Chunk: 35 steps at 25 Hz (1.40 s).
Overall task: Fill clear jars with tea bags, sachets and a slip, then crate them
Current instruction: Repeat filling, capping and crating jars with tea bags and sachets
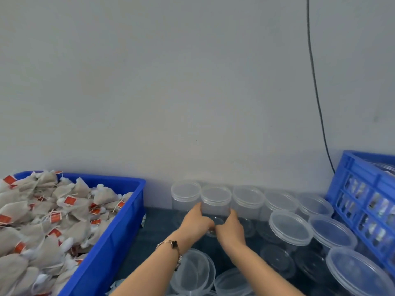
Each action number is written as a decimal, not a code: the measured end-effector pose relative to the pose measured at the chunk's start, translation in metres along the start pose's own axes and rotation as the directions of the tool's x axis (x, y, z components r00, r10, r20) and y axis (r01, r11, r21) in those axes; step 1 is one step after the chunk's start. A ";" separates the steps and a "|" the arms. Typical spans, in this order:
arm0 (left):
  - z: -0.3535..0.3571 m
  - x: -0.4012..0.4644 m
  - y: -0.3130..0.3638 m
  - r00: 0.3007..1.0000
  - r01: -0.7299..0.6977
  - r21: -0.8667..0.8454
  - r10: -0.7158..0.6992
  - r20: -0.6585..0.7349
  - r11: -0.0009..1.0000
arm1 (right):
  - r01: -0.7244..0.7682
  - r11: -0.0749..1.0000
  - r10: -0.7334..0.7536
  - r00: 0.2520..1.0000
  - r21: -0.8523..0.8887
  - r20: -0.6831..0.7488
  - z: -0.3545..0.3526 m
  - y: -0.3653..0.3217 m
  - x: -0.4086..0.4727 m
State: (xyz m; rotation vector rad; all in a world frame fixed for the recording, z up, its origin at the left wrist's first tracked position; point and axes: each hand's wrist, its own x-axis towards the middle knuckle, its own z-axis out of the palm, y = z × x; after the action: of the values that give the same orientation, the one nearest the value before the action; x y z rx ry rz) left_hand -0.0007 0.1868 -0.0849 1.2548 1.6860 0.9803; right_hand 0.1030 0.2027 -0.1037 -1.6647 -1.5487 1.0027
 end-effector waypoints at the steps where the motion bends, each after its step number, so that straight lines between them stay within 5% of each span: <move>1: 0.001 0.000 0.004 1.000 0.010 -0.047 -0.011 -0.024 0.999 | 0.006 1.000 -0.007 1.000 0.020 0.006 -0.003 0.000 -0.002; 8: -0.006 -0.051 0.034 0.997 0.072 -0.200 -0.070 0.020 0.977 | 0.201 0.979 -0.202 0.975 0.020 0.091 -0.022 -0.019 -0.060; 20: -0.004 -0.039 0.008 0.977 0.185 -0.088 -0.193 -0.091 0.979 | -0.082 0.996 0.076 0.980 0.022 0.181 -0.025 -0.008 -0.041; 26: 0.002 -0.023 -0.011 0.992 0.048 -0.052 -0.054 -0.116 0.997 | 0.003 0.994 -0.035 0.958 0.112 0.286 -0.023 -0.012 -0.020; 35: -0.014 -0.083 0.015 0.949 -0.198 -0.026 0.185 -0.254 0.980 | 0.188 0.966 -0.223 0.955 0.180 0.198 -0.073 -0.040 -0.086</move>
State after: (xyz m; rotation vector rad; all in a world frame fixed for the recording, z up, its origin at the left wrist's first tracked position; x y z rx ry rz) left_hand 0.0073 0.1082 -0.0534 1.3235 1.7379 1.3390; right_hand 0.1451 0.1235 -0.0243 -1.2886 -1.6939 1.1921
